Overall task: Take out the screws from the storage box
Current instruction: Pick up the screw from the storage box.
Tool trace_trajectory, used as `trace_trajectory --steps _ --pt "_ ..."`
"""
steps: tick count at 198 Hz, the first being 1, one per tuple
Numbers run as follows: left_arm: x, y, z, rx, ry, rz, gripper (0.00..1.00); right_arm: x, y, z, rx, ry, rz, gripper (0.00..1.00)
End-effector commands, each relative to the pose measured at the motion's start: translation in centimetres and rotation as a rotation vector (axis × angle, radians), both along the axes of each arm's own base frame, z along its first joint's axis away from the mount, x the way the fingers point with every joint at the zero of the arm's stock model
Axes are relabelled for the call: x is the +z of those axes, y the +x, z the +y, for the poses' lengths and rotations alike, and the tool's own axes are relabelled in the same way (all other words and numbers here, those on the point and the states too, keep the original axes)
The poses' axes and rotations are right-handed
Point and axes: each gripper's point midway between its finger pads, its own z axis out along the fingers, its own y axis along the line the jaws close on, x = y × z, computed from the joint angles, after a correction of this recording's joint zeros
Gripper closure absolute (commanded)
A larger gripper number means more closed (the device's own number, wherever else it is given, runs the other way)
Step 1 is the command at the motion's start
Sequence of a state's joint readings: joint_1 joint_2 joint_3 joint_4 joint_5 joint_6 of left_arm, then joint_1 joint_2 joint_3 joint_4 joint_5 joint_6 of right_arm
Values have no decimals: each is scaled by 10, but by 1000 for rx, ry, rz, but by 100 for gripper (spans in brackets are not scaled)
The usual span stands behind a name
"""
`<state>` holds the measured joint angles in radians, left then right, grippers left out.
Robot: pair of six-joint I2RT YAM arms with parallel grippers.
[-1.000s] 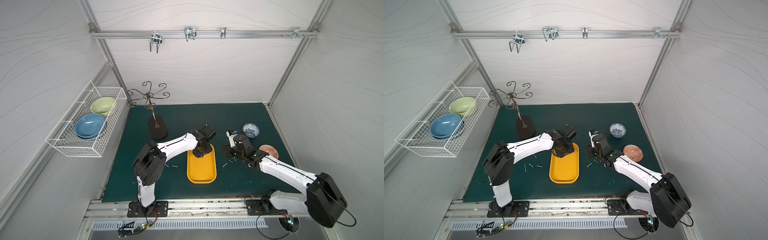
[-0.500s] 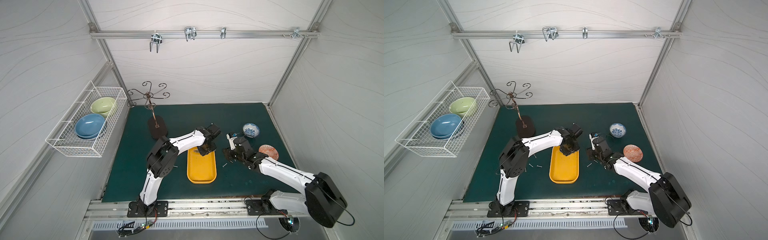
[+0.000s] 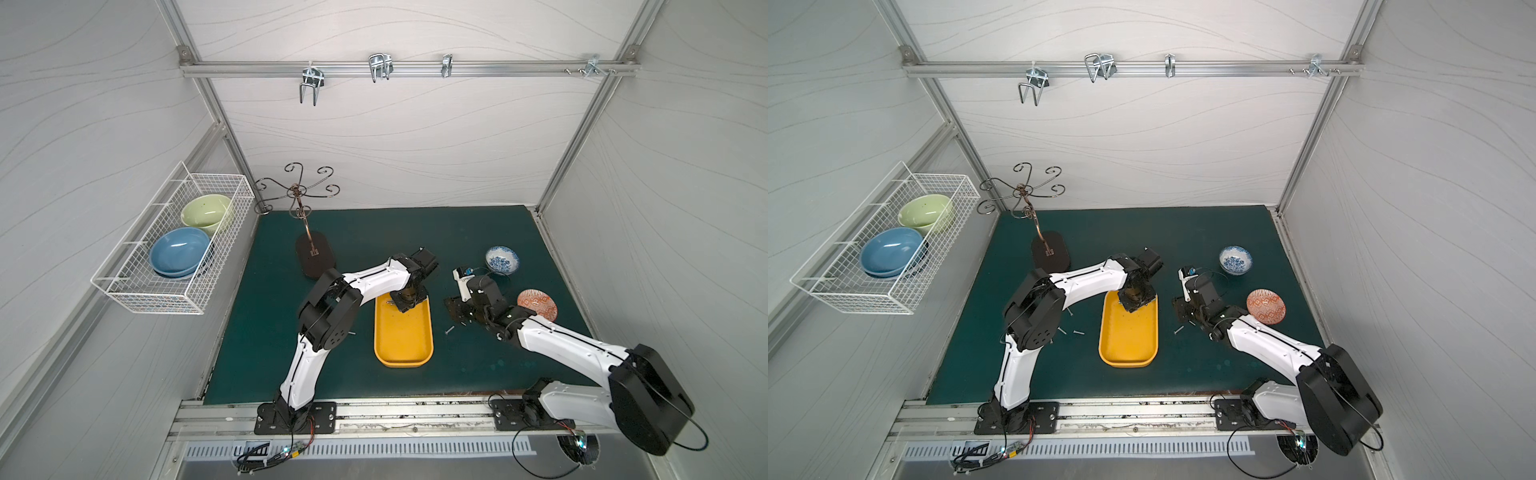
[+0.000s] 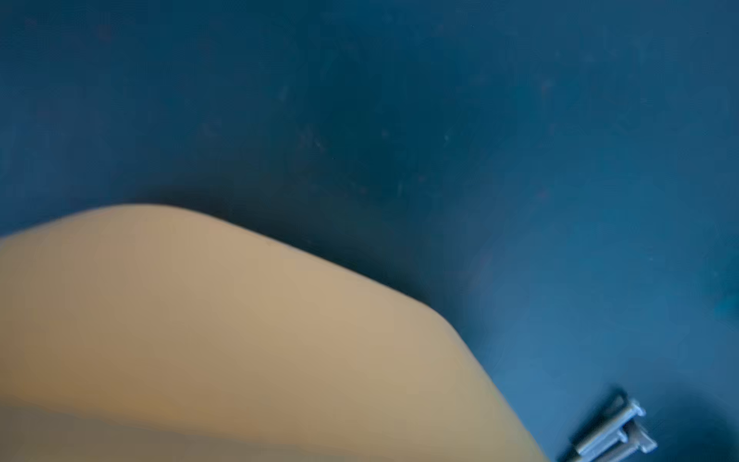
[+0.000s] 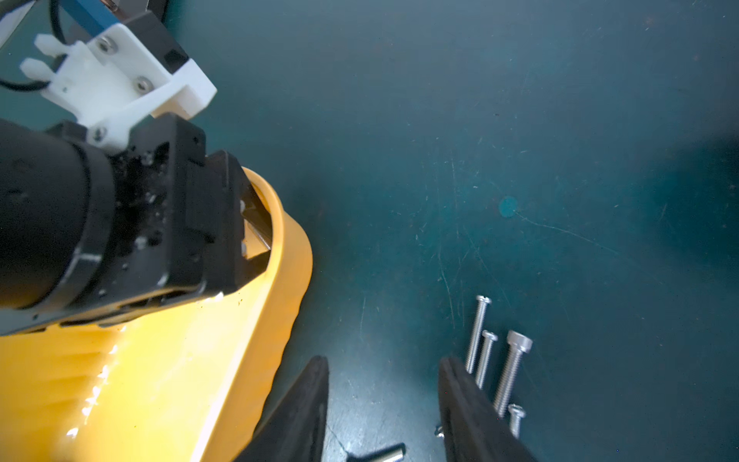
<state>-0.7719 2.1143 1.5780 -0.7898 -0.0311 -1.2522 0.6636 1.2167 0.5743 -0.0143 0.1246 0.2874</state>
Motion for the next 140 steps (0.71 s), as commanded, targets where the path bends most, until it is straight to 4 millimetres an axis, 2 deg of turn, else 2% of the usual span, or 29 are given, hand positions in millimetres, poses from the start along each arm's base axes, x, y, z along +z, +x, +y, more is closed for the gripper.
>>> trace_trajectory --steps 1,6,25,66,89,110,131,140 --pt "-8 3 9 29 52 3 56 -2 -1 4 18 4 2 52" --pt "-9 2 9 28 54 6 56 -3 -1 5 18 4 3 52" --pt "-14 -1 13 31 69 14 70 -3 -1 5 17 2 6 52" --pt "-24 -6 20 28 95 36 80 -5 -1 5 20 -1 13 52" --pt "-29 -10 24 26 115 48 80 -6 -2 5 22 -1 16 52" --pt "-33 -13 30 22 145 60 66 -7 -1 6 22 -2 19 52" --pt "-39 -18 34 17 169 75 66 -8 -1 6 21 -2 21 52" --pt "-43 -20 35 13 175 81 70 -8 -1 6 24 -2 22 52"
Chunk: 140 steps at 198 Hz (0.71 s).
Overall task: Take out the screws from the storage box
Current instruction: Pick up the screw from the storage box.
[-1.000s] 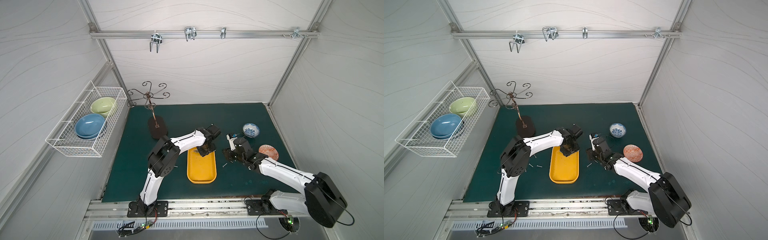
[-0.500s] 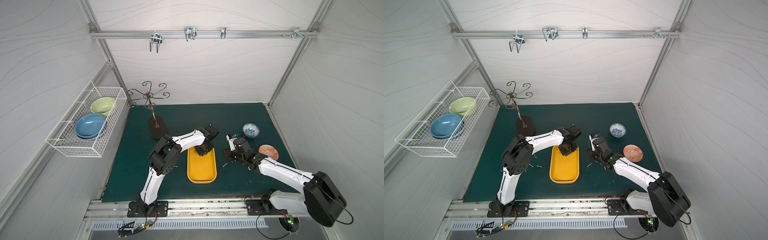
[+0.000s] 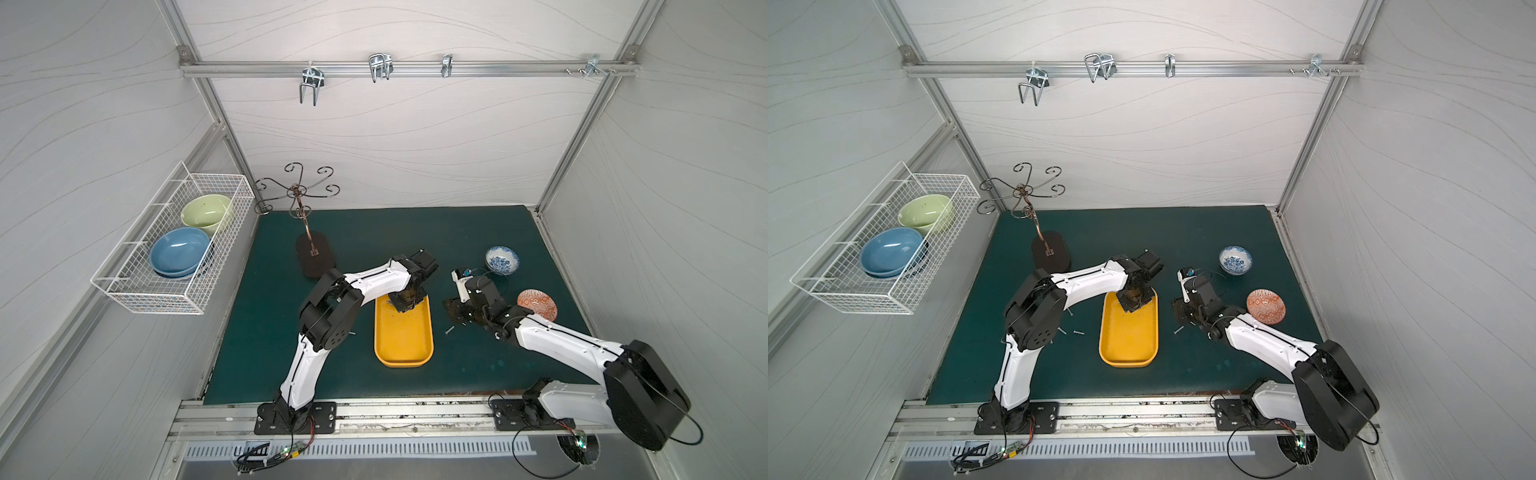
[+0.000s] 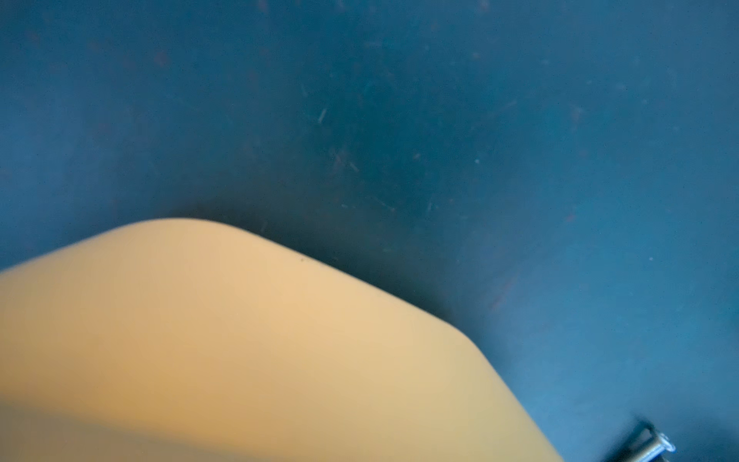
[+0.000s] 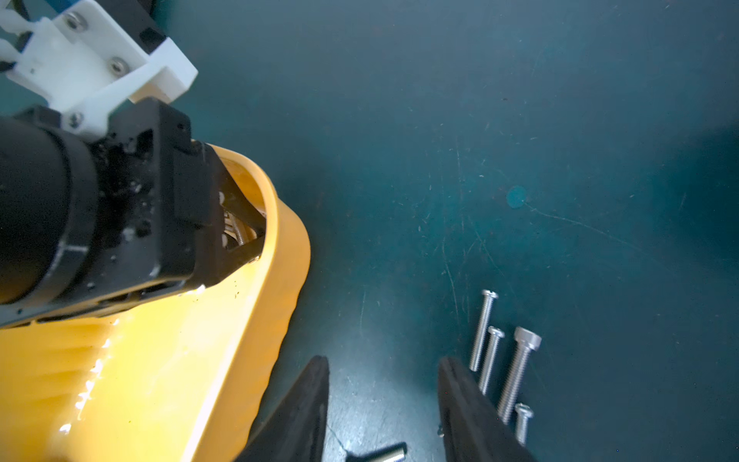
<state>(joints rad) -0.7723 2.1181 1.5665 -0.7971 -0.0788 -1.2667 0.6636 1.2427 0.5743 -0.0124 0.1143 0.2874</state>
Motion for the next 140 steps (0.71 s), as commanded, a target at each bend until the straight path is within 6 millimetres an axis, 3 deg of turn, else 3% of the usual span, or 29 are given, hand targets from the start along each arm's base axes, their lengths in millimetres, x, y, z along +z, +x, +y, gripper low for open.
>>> trace_trajectory --steps 1,47,82,101,140 --pt "-39 -22 25 -5 128 99 71 0 0 5 17 6 -1 52" --pt "-49 -25 20 -15 114 129 100 0 0 5 15 7 2 52" --pt "-40 -21 19 -29 107 108 100 3 -1 5 16 16 -7 53" --pt "-24 -14 13 -59 85 76 100 5 -1 5 15 22 -13 52" --pt "33 1 9 -118 52 -46 100 14 -2 4 13 41 -34 53"
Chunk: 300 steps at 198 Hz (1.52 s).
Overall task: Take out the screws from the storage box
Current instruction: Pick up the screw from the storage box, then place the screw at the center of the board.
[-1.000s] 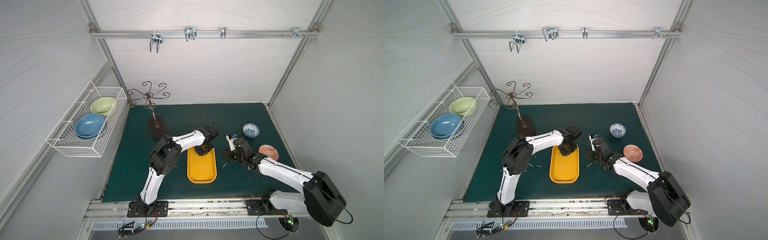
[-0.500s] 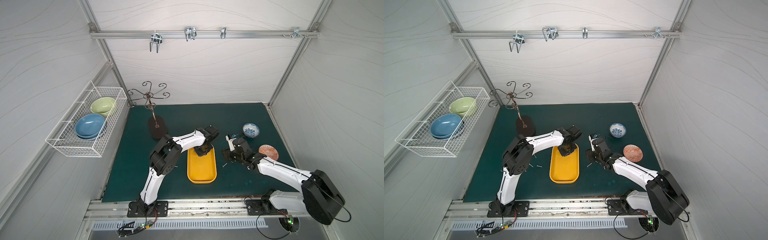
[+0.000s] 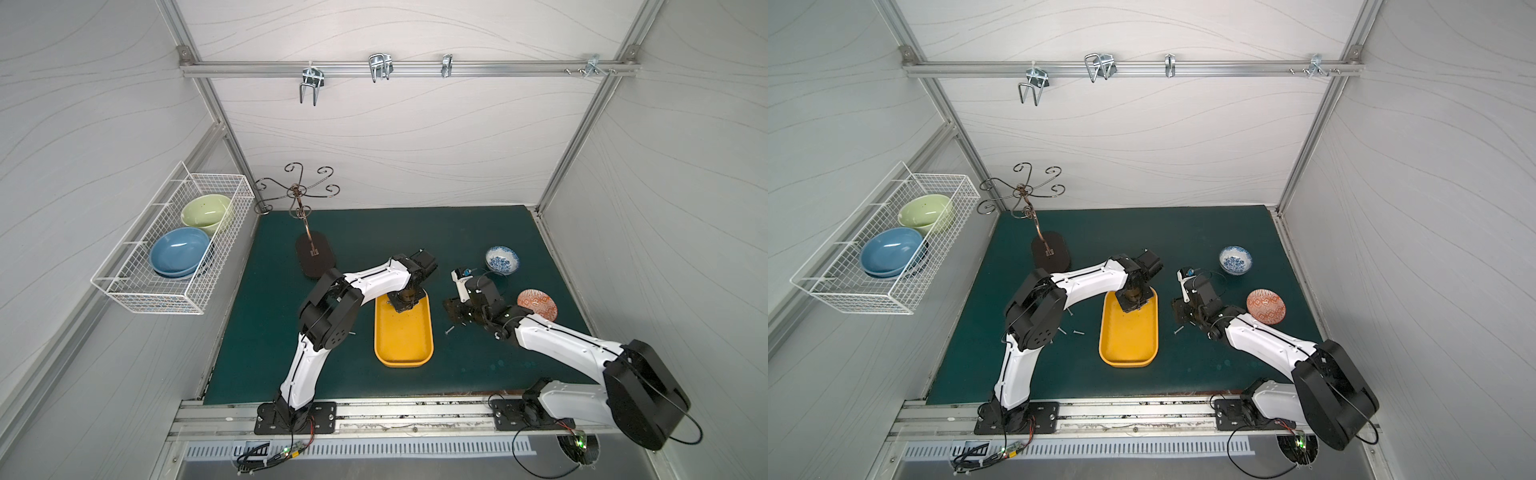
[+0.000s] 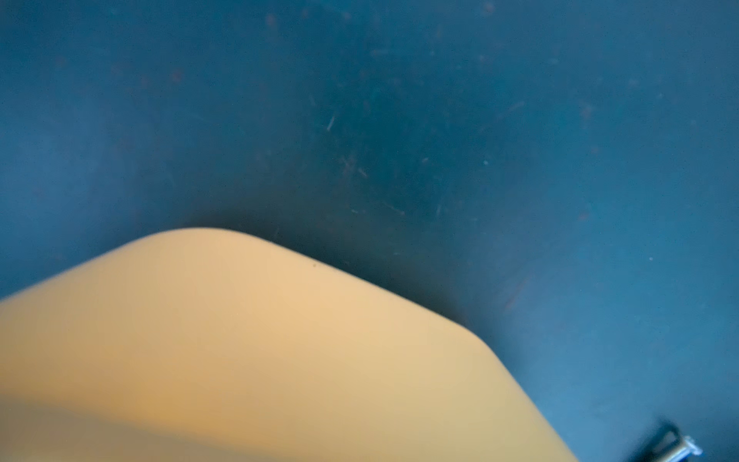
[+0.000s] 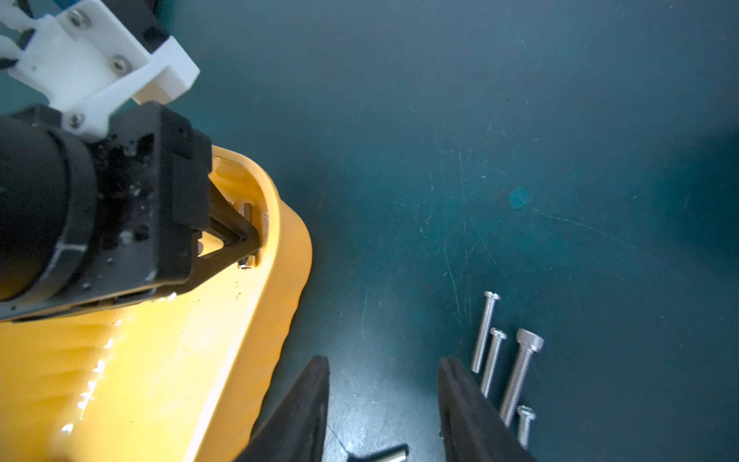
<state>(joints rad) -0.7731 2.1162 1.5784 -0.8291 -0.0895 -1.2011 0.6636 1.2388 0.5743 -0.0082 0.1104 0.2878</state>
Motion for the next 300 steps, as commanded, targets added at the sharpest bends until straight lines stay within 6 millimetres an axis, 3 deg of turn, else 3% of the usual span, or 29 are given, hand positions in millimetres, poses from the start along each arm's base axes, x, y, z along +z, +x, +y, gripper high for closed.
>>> trace_trajectory --steps 1,24,63,120,138,201,224,249,300 --pt "31 3 5 -55 20 -52 100 13 -2 3 11 35 -31 53" --pt "57 7 5 -83 -10 -103 100 22 -4 4 17 60 -51 52" --pt "83 3 10 -106 -32 -152 100 35 -8 10 54 97 -73 52" --pt "125 -17 44 -84 -59 -245 100 52 -19 32 142 74 -132 52" --pt "130 -26 60 -68 -78 -259 100 60 -25 43 185 64 -161 51" --pt "129 -60 133 29 -123 -288 100 74 -58 97 460 -37 -257 50" --pt "123 -73 160 69 -133 -295 100 62 -77 118 641 -83 -227 51" --pt "110 -83 182 107 -156 -278 100 49 -99 137 802 -110 -177 46" --pt "75 -98 213 216 -179 -209 100 29 -103 148 877 -244 -124 46"
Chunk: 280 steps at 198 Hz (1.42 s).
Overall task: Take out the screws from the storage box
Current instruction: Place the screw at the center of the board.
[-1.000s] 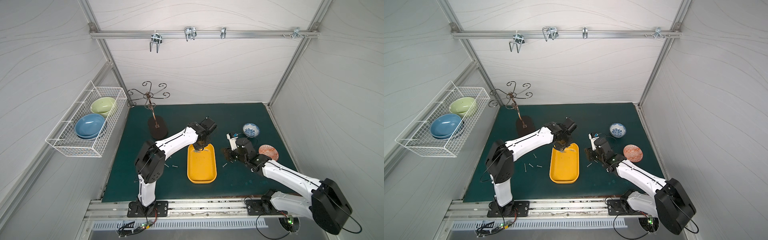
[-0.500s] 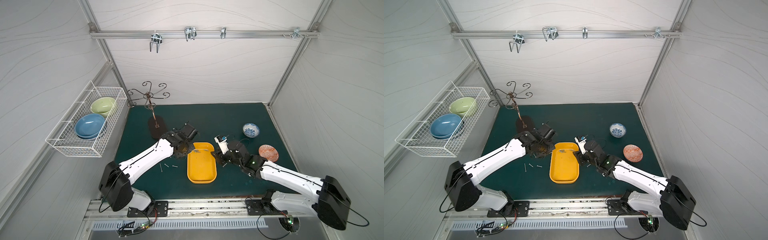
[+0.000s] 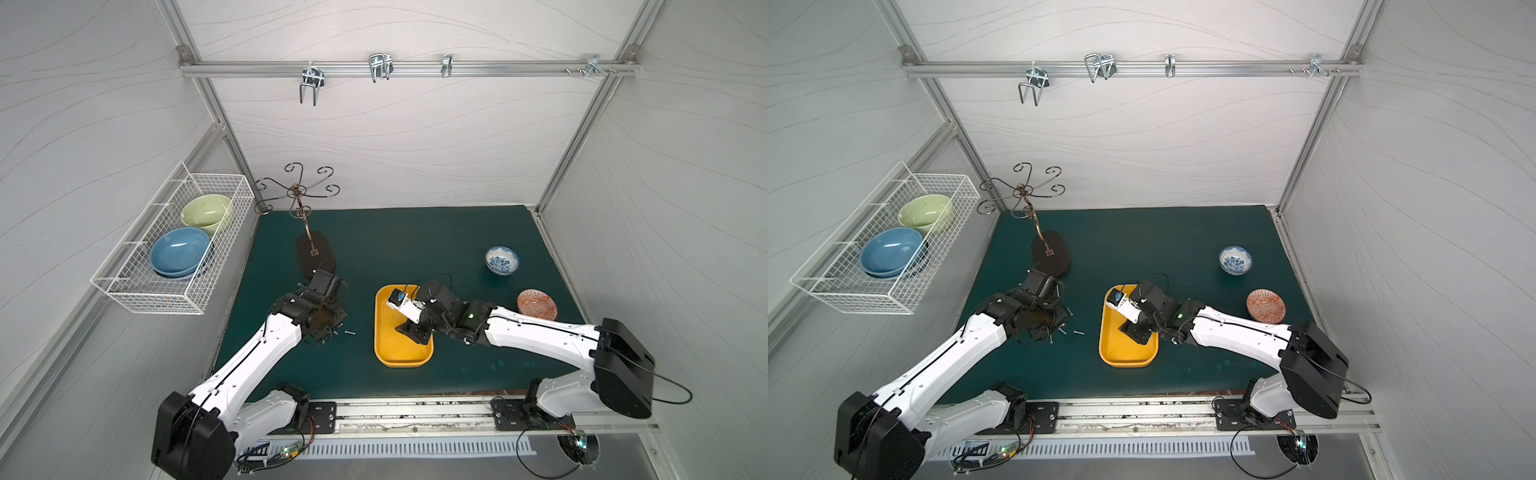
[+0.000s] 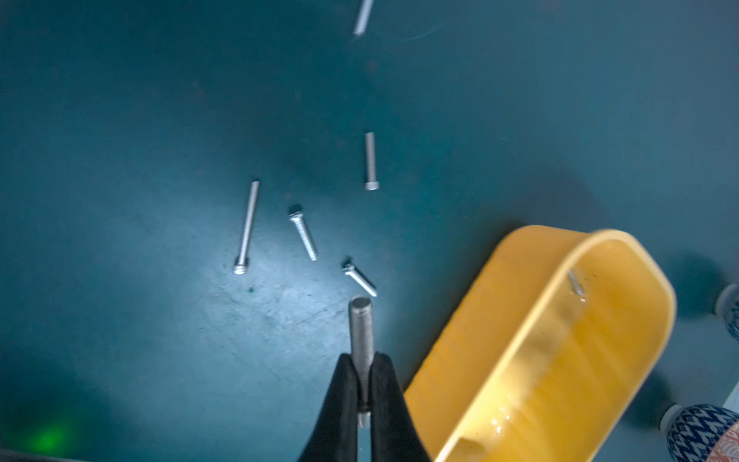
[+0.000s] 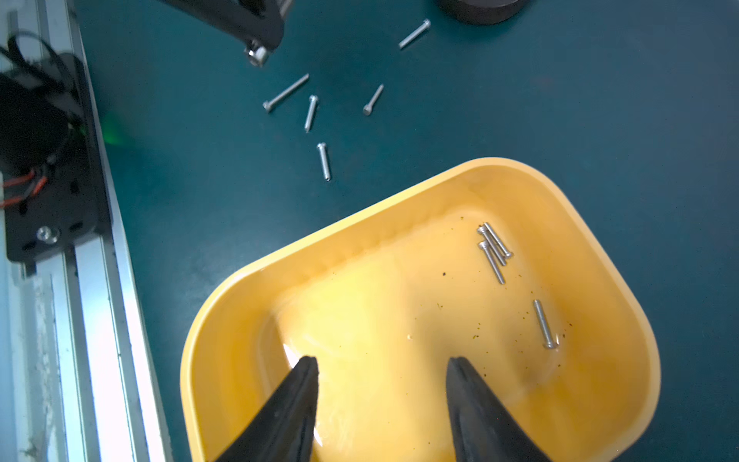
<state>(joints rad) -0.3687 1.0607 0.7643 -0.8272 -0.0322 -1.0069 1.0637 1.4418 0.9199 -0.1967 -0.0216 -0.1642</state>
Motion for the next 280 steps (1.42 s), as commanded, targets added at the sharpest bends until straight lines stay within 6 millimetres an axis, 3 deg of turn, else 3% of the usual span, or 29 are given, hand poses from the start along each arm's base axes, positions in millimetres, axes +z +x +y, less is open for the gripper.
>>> trace_trajectory --steps 1,72,122,157,216,226,234,280 --pt "-4 2 4 15 -45 -24 100 -10 -8 -2 62 -85 9 46" --pt "-44 -9 31 70 5 59 100 -38 18 5 -4 -197 39 48" --pt "-40 -7 43 89 61 19 100 -62 60 2 -105 -285 39 51" --pt "-50 -2 42 82 65 28 100 -78 80 0 -148 -325 65 60" --pt "-58 6 38 64 63 45 100 -93 94 3 -166 -345 100 64" --pt "-59 5 40 72 71 49 88 -94 96 4 -163 -345 100 64" --pt "-60 5 40 72 73 50 85 -95 96 5 -162 -346 100 64" --pt "-67 6 38 67 65 78 86 -103 100 7 -162 -365 110 68"
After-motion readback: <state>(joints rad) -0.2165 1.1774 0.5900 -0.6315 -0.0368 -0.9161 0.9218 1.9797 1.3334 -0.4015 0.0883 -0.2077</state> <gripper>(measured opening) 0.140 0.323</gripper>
